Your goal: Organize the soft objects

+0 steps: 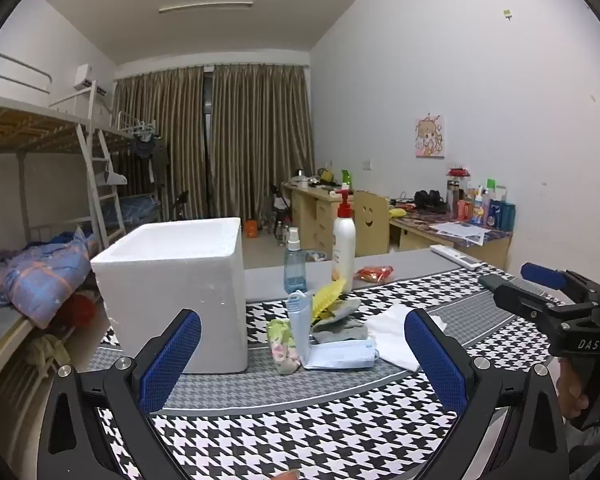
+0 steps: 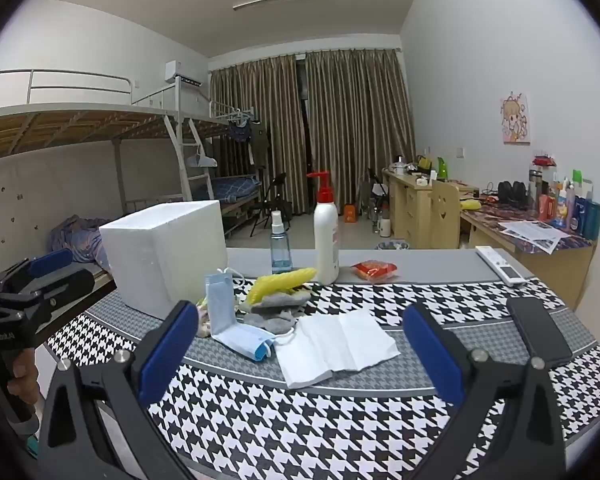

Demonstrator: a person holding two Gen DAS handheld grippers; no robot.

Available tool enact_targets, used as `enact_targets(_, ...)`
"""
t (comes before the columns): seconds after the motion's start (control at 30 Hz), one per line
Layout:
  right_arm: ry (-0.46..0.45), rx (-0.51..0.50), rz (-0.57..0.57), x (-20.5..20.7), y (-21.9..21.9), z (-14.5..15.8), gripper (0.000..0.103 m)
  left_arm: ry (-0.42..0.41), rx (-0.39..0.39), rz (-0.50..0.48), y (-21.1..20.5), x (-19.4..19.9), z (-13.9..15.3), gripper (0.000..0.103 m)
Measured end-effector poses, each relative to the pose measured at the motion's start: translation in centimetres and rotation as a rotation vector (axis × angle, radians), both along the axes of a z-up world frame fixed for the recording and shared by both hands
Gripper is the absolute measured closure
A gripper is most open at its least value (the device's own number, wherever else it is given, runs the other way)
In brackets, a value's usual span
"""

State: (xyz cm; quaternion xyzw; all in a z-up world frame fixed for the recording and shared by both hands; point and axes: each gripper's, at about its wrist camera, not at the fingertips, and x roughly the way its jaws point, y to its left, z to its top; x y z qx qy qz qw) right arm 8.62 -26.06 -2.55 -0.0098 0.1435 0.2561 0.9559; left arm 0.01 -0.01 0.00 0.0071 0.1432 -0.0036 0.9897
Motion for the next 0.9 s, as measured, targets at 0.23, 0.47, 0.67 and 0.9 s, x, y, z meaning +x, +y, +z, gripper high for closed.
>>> enact_targets(0.23, -0.01, 0.006, 0.0, -0.3, 0.0, 0.2, 0.0, -0.023, -0.005, -0.021, -0.1, -0.4, -0.3, 0.001)
enact_targets(0.47, -0.018, 0.0, -0.001, -0.2, -0.3, 0.2, 0.0, -0.018, -0.02, -0.014, 0.0, -0.6, 0.3, 0.001)
enact_targets(0.67, -0.022, -0.005, 0.007, -0.4, -0.2, 0.4, 0.0, -0.026, -0.027, -0.01, -0.1, -0.8, 0.4, 0.001)
enact_targets(0.9, -0.027, -0.005, 0.007, -0.5, -0.3, 0.5, 0.0, -0.021, -0.037, -0.002, -0.1, -1.0, 0.6, 0.001)
